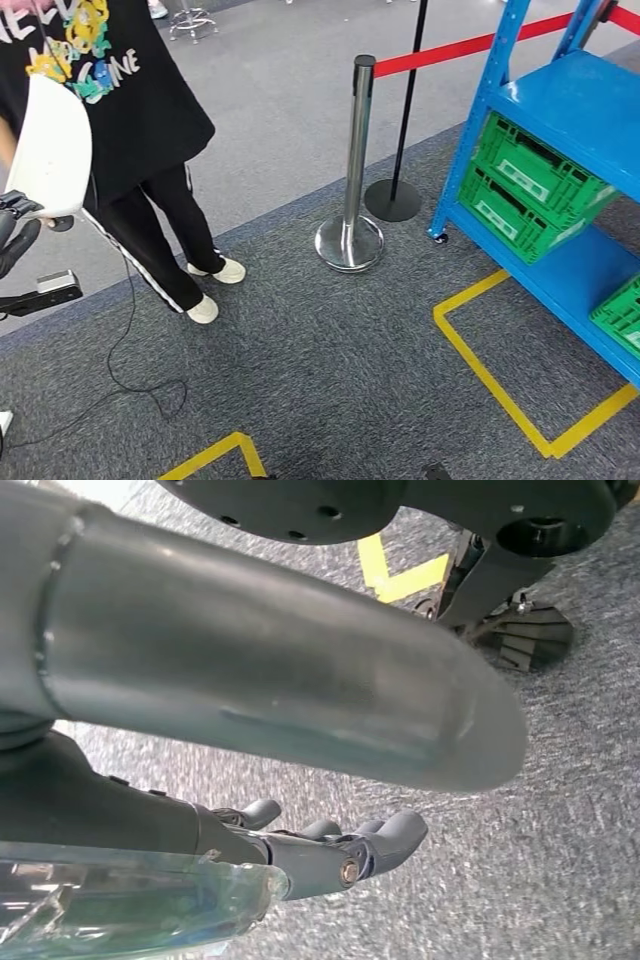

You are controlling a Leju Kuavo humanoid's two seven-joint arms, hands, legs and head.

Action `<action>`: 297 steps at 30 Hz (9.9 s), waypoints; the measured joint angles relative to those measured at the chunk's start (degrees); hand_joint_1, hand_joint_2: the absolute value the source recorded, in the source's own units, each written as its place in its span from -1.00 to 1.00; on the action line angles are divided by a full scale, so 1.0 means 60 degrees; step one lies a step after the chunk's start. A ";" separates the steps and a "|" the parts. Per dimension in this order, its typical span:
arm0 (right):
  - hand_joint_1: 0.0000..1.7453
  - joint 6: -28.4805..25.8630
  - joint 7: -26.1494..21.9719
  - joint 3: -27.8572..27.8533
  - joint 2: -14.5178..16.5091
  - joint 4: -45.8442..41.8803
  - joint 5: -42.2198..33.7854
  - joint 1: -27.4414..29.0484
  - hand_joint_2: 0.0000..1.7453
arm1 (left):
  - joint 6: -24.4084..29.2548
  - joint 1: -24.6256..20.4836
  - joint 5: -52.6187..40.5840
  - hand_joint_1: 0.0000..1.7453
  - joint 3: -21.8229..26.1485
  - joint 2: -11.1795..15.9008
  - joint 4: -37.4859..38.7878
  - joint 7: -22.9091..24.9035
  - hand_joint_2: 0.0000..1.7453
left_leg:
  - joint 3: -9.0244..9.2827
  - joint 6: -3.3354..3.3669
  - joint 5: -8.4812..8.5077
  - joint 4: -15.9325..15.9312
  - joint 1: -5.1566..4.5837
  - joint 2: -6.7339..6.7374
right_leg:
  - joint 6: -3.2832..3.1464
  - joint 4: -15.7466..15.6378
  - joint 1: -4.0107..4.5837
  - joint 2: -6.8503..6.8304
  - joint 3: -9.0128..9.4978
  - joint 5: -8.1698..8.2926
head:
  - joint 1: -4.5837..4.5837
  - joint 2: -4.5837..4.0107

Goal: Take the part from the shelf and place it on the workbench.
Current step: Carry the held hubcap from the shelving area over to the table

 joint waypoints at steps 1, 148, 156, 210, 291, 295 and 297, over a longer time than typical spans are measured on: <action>-1.00 -0.0002 0.0003 0.0000 0.0000 0.0000 -0.0006 0.0000 -1.00 | -0.0022 0.0030 0.0057 1.00 0.0033 0.0016 -0.0022 -0.0003 1.00 | 0.0083 -0.0004 0.0121 -0.0090 0.0007 0.0022 | 0.0001 0.0000 0.0004 -0.0141 -0.0003 -0.0004 | 0.0002 0.0000; -1.00 0.0118 -0.0185 0.0069 0.0100 0.0000 -0.0045 -0.0092 -1.00 | -0.1051 0.1776 0.1136 1.00 0.1904 0.0541 -0.1279 -0.0604 1.00 | 0.1480 0.0587 0.1010 -0.2705 -0.0008 -0.0169 | 0.0424 -0.0080 0.0028 0.0402 -0.0187 0.0171 | 0.0127 0.0000; -1.00 -0.0020 -0.0095 0.0158 0.0100 0.0000 0.0205 -0.0101 -1.00 | -0.1079 0.1657 0.1131 1.00 0.1904 0.0541 -0.1279 -0.0591 1.00 | 0.1455 0.0356 0.1063 -0.2807 0.0002 -0.0158 | 0.0339 -0.0079 0.0023 0.0407 -0.0265 0.0218 | 0.0131 0.0000; -1.00 0.0213 -0.0283 0.0215 0.0097 0.0000 -0.0026 -0.0143 -1.00 | -0.1603 0.1725 0.1258 1.00 0.1308 0.0311 -0.1745 -0.0862 1.00 | 0.2027 0.0693 0.0852 -0.3253 0.0092 0.0095 | 0.0704 0.1509 -0.0054 0.0213 -0.1081 -0.0564 | 0.0154 0.0000; -1.00 -0.0576 0.0091 0.1000 0.1240 0.0179 0.0236 0.0053 -1.00 | -0.0445 0.3712 0.1072 1.00 0.2201 -0.0561 -0.2364 -0.1165 1.00 | 0.1454 -0.0033 -0.0854 -0.0859 0.0156 0.0017 | 0.0156 0.0019 -0.0109 0.0390 -0.0514 0.0299 | 0.0106 0.0000; -1.00 -0.0596 0.0161 0.0995 0.1233 0.0177 0.0205 0.0024 -1.00 | -0.0371 0.3711 0.1111 1.00 0.2190 -0.0576 -0.2361 -0.1188 1.00 | 0.1681 0.0054 0.0620 -0.2608 0.0092 0.0126 | 0.0352 0.0019 -0.0109 0.0399 -0.0307 0.0117 | 0.0056 0.0000; -1.00 -0.0652 0.0241 0.0995 0.1220 0.0172 0.0268 0.0012 -1.00 | -0.0362 0.3732 0.1110 1.00 0.2179 -0.0577 -0.2361 -0.1194 1.00 | 0.1688 0.0193 0.0567 -0.2678 0.0059 0.0125 | 0.0478 -0.0016 -0.0085 0.0374 -0.0282 0.0069 | 0.0041 0.0000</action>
